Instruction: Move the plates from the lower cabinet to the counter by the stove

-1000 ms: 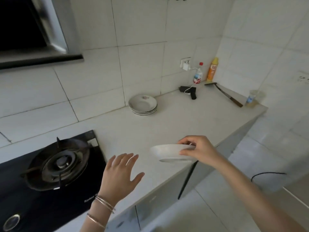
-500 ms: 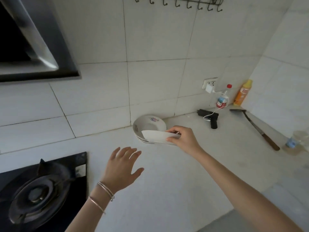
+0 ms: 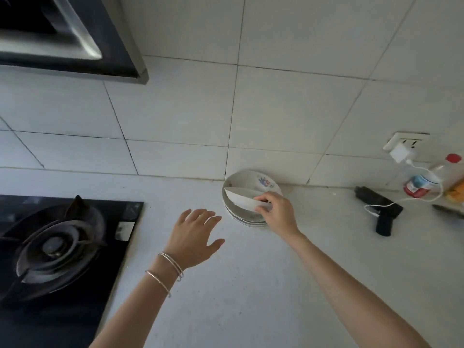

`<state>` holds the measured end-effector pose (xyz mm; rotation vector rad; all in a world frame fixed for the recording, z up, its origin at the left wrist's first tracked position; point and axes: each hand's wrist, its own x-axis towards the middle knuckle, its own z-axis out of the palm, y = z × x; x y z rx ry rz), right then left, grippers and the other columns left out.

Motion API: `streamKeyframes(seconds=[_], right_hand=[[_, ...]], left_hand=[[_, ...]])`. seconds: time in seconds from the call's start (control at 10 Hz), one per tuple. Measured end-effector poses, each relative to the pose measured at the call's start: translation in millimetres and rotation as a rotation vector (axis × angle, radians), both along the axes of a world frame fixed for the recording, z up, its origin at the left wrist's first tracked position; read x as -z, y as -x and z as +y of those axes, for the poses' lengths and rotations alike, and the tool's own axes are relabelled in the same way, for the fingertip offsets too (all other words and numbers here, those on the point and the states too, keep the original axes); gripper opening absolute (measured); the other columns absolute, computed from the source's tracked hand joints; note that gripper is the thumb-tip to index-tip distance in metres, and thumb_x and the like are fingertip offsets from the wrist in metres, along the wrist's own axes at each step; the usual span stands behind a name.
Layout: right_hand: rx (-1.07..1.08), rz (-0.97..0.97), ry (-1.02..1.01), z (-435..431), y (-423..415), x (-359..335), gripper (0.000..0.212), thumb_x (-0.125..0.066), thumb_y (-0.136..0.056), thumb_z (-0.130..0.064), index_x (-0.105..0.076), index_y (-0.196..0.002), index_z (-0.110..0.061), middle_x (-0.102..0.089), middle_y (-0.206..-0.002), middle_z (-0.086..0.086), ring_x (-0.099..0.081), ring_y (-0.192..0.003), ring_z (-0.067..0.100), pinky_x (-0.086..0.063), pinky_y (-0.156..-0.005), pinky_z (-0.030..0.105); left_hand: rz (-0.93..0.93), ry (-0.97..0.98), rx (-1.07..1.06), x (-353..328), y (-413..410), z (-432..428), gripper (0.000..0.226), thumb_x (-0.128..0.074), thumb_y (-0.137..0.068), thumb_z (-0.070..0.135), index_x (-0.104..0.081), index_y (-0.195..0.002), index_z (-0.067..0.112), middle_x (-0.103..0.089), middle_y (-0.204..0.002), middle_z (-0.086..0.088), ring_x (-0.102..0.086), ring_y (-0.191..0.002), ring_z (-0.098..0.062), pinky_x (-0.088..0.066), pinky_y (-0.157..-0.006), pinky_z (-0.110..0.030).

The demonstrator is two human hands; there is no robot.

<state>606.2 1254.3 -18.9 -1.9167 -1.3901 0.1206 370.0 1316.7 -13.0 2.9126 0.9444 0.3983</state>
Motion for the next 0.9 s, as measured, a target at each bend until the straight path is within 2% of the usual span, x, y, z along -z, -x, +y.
streamKeyframes(seconds=[0.1, 0.2, 0.4, 0.5, 0.6, 0.7, 0.8, 0.9], right_hand=[[-0.015, -0.037, -0.042, 4, -1, 14, 0.017, -0.072, -0.068, 0.001, -0.070, -0.077, -0.012, -0.071, -0.081, -0.003, -0.059, -0.082, 0.008, -0.042, -0.069, 0.020], [-0.008, -0.069, -0.102, 4, -1, 28, 0.013, -0.074, -0.068, 0.000, -0.069, -0.073, -0.010, -0.071, -0.076, -0.001, -0.056, -0.084, 0.009, -0.041, -0.068, 0.017], [-0.023, -0.051, -0.070, 6, -7, 53, 0.011, -0.078, -0.067, -0.007, -0.070, -0.073, -0.012, -0.068, -0.073, -0.004, -0.056, -0.078, 0.007, -0.044, -0.058, 0.021], [-0.043, -0.016, -0.012, 9, -14, 69, 0.013, -0.080, -0.065, -0.011, -0.072, -0.075, -0.015, -0.068, -0.073, -0.006, -0.056, -0.076, 0.006, -0.045, -0.061, 0.023], [-0.077, 0.037, 0.044, 13, -18, 80, 0.014, -0.080, -0.066, -0.014, -0.075, -0.079, -0.015, -0.066, -0.075, -0.013, -0.057, -0.077, 0.004, -0.044, -0.063, 0.016], [-0.109, 0.055, 0.075, 19, -21, 82, 0.016, -0.078, -0.069, -0.013, -0.076, -0.085, -0.013, -0.067, -0.079, -0.011, -0.054, -0.079, -0.001, -0.039, -0.068, 0.004], [-0.157, 0.046, 0.168, 21, -24, 81, 0.016, -0.073, -0.077, -0.017, -0.075, -0.092, -0.015, -0.072, -0.089, -0.005, -0.058, -0.086, 0.004, -0.041, -0.074, 0.008], [-0.145, 0.053, 0.240, 24, -21, 69, 0.026, -0.069, -0.082, -0.021, -0.071, -0.107, -0.014, -0.070, -0.107, 0.000, -0.061, -0.102, 0.016, -0.043, -0.084, 0.020]], left_hand=[[0.018, 0.018, -0.010, 6, -6, 12, 0.057, -0.041, -0.076, 0.057, -0.069, -0.107, 0.018, -0.070, -0.106, 0.000, -0.065, -0.099, -0.024, -0.051, -0.086, -0.047], [0.020, 0.032, -0.021, 12, -11, 20, 0.058, -0.041, -0.077, 0.057, -0.068, -0.109, 0.017, -0.069, -0.107, 0.000, -0.065, -0.101, -0.024, -0.050, -0.087, -0.046], [0.040, 0.073, -0.031, 27, -19, 30, 0.058, -0.039, -0.078, 0.057, -0.067, -0.113, 0.018, -0.068, -0.111, 0.001, -0.063, -0.104, -0.023, -0.051, -0.088, -0.046], [0.052, 0.088, -0.023, 36, -23, 33, 0.059, -0.039, -0.079, 0.057, -0.066, -0.114, 0.018, -0.067, -0.112, 0.001, -0.063, -0.105, -0.023, -0.051, -0.088, -0.046], [0.078, 0.113, -0.011, 45, -27, 35, 0.059, -0.038, -0.079, 0.057, -0.065, -0.115, 0.018, -0.067, -0.114, 0.001, -0.062, -0.106, -0.023, -0.051, -0.089, -0.046], [0.103, 0.132, -0.001, 51, -30, 37, 0.061, -0.037, -0.080, 0.058, -0.064, -0.117, 0.019, -0.066, -0.116, 0.001, -0.062, -0.107, -0.023, -0.049, -0.091, -0.047], [0.089, 0.109, 0.012, 52, -32, 39, 0.061, -0.037, -0.079, 0.058, -0.064, -0.117, 0.018, -0.066, -0.116, 0.000, -0.061, -0.108, -0.024, -0.049, -0.091, -0.047], [0.088, 0.117, 0.027, 46, -33, 41, 0.063, -0.037, -0.079, 0.058, -0.063, -0.118, 0.017, -0.065, -0.118, -0.001, -0.061, -0.109, -0.025, -0.048, -0.092, -0.048]])
